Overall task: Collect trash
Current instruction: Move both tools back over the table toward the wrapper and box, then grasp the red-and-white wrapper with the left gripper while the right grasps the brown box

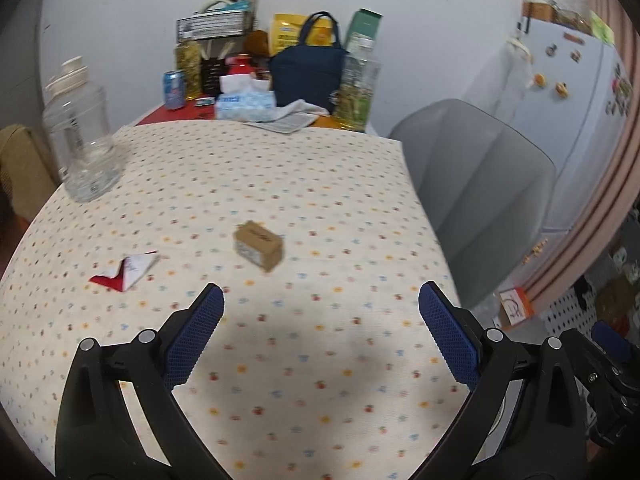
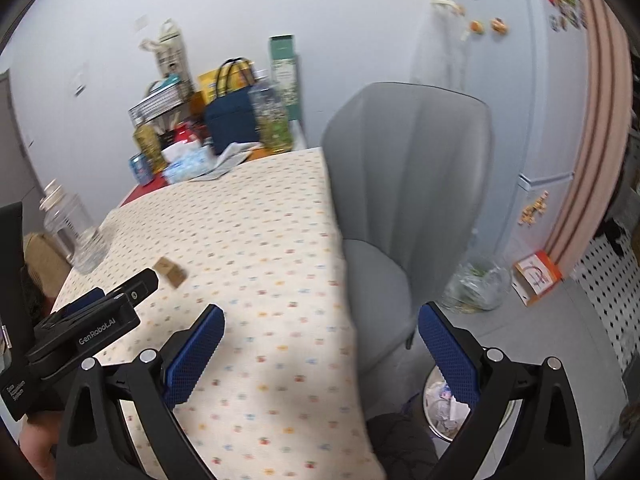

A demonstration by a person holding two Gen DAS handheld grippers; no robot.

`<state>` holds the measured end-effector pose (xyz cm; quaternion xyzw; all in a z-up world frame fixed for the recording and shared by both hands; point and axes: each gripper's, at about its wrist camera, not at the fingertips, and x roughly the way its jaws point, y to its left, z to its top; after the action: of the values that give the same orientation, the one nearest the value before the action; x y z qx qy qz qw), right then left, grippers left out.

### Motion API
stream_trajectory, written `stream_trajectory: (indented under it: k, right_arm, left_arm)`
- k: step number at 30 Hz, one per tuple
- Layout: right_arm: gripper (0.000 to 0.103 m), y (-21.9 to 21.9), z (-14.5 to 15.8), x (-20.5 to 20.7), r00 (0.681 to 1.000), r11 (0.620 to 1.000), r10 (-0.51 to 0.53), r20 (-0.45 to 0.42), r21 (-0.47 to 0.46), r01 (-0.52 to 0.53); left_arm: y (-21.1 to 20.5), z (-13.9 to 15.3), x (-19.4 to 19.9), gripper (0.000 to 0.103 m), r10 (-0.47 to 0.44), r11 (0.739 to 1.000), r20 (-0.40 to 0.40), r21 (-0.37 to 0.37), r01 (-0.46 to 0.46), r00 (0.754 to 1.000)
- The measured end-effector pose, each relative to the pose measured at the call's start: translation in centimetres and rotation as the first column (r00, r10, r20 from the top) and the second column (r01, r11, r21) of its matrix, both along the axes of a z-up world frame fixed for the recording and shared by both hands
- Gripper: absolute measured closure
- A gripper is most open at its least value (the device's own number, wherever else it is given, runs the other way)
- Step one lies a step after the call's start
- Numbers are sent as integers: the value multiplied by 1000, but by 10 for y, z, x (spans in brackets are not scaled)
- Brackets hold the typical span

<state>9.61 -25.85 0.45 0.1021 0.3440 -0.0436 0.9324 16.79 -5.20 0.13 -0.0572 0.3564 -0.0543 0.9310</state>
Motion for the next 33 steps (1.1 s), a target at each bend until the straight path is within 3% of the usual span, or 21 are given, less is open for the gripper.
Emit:
stream_trajectory:
  k: [16, 33]
  right_arm:
    - [8, 103, 7, 31, 982, 981, 187, 0, -43, -187]
    - [8, 150, -12, 76, 964, 961, 261, -51, -82, -264]
  left_arm:
    - [107, -10, -5, 6, 190, 981, -17, -39, -191, 982]
    - [171, -49, 15, 6, 321, 942, -101, -68, -329, 942]
